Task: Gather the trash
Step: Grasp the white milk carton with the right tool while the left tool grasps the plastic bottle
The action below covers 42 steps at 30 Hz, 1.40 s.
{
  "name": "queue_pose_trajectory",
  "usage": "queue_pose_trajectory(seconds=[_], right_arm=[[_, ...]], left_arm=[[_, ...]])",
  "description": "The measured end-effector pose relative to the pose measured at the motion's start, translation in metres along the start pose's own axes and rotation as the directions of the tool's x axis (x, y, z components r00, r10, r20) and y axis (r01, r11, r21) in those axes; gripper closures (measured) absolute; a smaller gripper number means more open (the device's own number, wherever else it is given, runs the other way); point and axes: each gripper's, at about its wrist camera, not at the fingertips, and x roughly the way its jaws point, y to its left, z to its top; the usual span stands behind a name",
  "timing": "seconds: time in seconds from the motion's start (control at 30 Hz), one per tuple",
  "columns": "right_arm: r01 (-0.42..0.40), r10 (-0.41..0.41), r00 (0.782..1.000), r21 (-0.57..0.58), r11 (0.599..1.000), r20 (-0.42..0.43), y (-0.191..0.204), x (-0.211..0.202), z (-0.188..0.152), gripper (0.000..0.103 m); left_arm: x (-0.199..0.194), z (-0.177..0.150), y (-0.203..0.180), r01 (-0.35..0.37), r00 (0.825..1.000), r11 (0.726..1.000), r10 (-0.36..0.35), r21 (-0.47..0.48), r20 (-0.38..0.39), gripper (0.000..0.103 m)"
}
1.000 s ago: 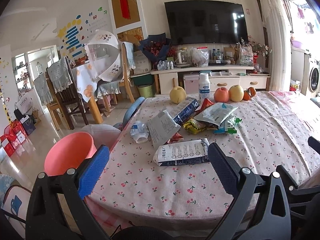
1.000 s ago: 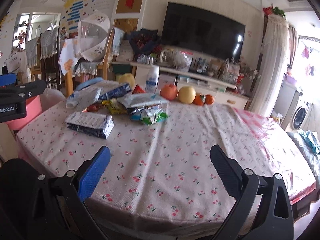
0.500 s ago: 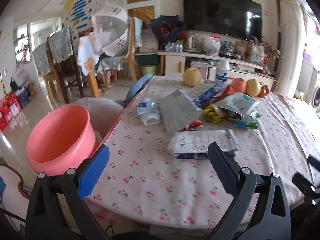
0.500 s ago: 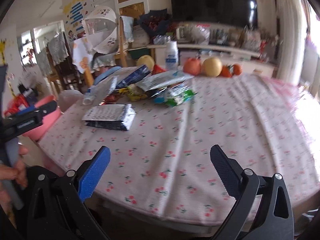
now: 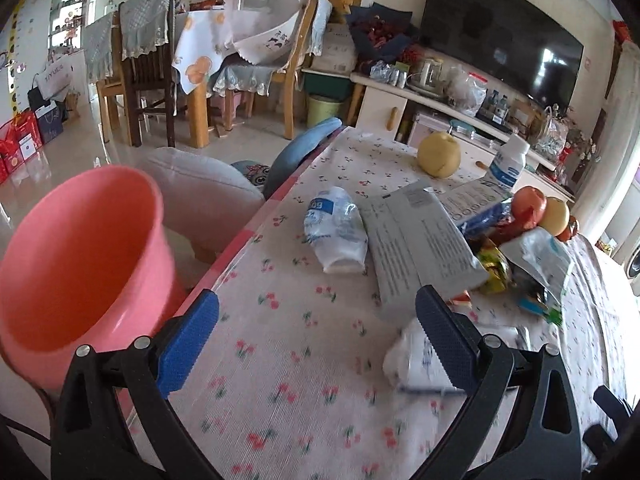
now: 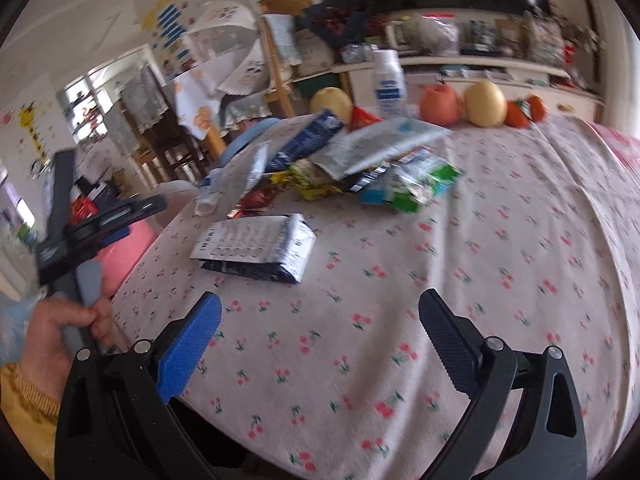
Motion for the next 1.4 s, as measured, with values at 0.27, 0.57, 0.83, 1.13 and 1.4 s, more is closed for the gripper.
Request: queue_pose_trajectory(seconds=[0.27, 0.57, 0.83, 1.13, 1.4], right_arm=[[-0.041, 0.033, 0.999, -0.206, 0.978, -0.042, 0.033, 0.043, 0.018, 0.018], [-0.111, 0.084, 0.992, -0.308, 0.945, -0.099, 0.055, 0.087, 0.041, 0.011], [-0.178, 0.099, 0.975, -0.440, 0.880, -0.197, 0.073, 0.128, 0.047, 0.008], [-0.218, 0.099, 0.962, -0.497, 0.840, -0.255, 0.078, 0.131, 0.037, 0.028], [-0.186, 0.047, 0.964, -0.540, 0.821, -0.262, 0.092, 0.134, 0.017, 0.034]], left_arm=[[0.051, 0.025, -0.009, -0.032, 0.999, 0.999, 0.032, 0.005, -0.031, 0.005], [0.097, 0.037, -0.015, -0.093, 0.987, 0.992, 0.102, 0.081, -0.120, 0.010], [0.114, 0.039, -0.020, -0.122, 0.975, 0.986, 0.140, 0.112, -0.174, 0.029], [0.111, 0.037, -0.023, -0.074, 0.980, 0.990, 0.094, 0.118, -0.178, 0.044], [0.097, 0.033, -0.015, -0.023, 0.985, 0.997, 0.035, 0.074, -0.167, 0.044]])
